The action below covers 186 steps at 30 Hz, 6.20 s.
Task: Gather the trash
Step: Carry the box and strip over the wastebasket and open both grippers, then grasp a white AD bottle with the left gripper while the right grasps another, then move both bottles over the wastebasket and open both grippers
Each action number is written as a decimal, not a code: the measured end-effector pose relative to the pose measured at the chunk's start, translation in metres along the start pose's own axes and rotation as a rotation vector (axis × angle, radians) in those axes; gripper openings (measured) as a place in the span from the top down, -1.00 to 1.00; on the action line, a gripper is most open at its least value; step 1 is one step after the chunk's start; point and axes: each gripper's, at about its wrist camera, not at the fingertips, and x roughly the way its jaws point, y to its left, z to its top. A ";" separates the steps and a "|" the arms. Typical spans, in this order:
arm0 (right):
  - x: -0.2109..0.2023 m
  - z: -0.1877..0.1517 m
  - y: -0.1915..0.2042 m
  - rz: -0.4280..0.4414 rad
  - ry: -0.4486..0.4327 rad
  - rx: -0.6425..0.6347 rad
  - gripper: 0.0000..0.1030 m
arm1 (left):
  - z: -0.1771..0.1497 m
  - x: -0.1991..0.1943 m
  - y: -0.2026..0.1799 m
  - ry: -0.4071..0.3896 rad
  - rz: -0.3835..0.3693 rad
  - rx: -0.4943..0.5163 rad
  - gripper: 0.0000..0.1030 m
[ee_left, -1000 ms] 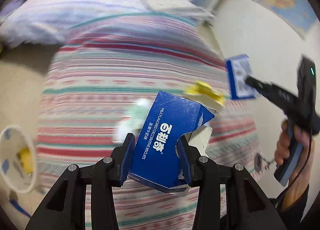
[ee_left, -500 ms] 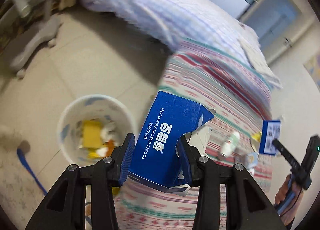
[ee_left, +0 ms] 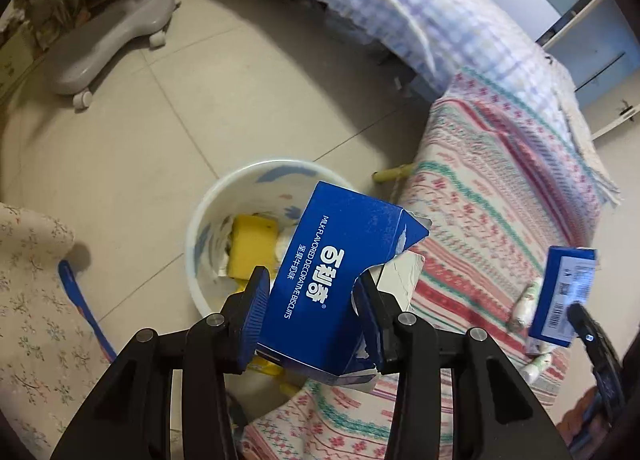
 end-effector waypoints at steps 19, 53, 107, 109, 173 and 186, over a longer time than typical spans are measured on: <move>0.089 0.001 0.120 0.211 0.089 -0.097 0.68 | 0.011 0.042 0.033 0.092 0.108 -0.090 -0.05; 0.115 0.002 0.121 0.065 0.157 -0.135 0.18 | 0.010 -0.006 -0.026 -0.013 -0.046 -0.082 -0.05; -0.032 -0.135 -0.205 0.047 0.246 0.924 -0.19 | -0.080 0.072 -0.322 0.067 -0.121 0.562 0.40; -0.030 -0.137 -0.203 0.035 0.245 0.931 -0.19 | -0.081 0.066 -0.317 0.071 -0.129 0.552 0.40; 0.094 -0.007 0.068 0.146 0.095 0.159 0.21 | 0.013 0.052 0.039 0.141 0.082 -0.098 0.34; 0.160 0.004 0.169 0.146 0.176 -0.103 0.20 | 0.024 0.016 0.060 0.043 0.025 -0.233 0.33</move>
